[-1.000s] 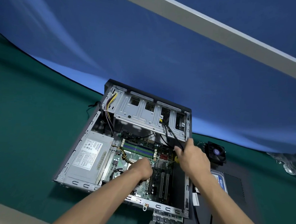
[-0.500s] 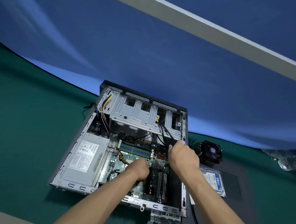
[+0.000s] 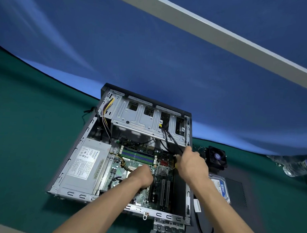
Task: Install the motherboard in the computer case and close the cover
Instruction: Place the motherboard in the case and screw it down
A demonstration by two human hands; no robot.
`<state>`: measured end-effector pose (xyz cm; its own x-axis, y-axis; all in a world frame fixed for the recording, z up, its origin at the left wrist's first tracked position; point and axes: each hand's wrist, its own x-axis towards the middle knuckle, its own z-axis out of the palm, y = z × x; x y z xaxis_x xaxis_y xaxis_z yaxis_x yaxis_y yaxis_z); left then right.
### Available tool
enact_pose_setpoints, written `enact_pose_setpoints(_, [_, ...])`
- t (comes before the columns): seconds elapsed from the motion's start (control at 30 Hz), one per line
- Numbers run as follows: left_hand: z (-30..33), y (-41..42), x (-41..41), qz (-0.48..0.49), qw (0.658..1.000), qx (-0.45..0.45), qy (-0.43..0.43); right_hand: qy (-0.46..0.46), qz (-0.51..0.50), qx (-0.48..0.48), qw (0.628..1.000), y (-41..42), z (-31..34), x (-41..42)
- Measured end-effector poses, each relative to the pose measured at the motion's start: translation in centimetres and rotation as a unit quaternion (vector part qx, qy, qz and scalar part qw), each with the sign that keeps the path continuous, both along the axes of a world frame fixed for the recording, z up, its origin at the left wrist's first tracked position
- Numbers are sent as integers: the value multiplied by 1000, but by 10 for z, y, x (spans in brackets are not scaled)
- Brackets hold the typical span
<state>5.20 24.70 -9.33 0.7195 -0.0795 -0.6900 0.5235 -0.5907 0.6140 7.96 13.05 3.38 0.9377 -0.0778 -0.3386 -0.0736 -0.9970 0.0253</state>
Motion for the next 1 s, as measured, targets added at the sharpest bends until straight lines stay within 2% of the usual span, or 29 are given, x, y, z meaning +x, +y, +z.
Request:
enact_pose_setpoints(0.07, [1,1,0,0,1000,3,-2,-19,-5,-20,1000,2,-1,0])
enact_pose_setpoints(0.2, [1,2,0,-6,1000,7,-5,24,-25,32,999,7,1,3])
enact_pose_setpoints(0.37, [1,3,-1,0,1000,0,-3,-20,19,-71,997,7,-1,4])
enact_pose_setpoints(0.5, [0,3,0,4,1000,3,-2,56,-6,17,998,5,6,17])
enact_pose_setpoints(0.63, [-2,2,1,4,1000,-1,1,3,-14,-22,1000,5,1,19])
enact_pose_setpoints(0.8, [-4,1,1,8,1000,-4,0,60,-34,51,996,13,3,23])
enact_pose_setpoints(0.93, [-5,1,0,5,1000,-7,2,-8,0,-20,1000,11,1,25])
enact_pose_setpoints(1.0, [-5,1,1,3,1000,-5,1,16,4,-15,1000,10,3,30])
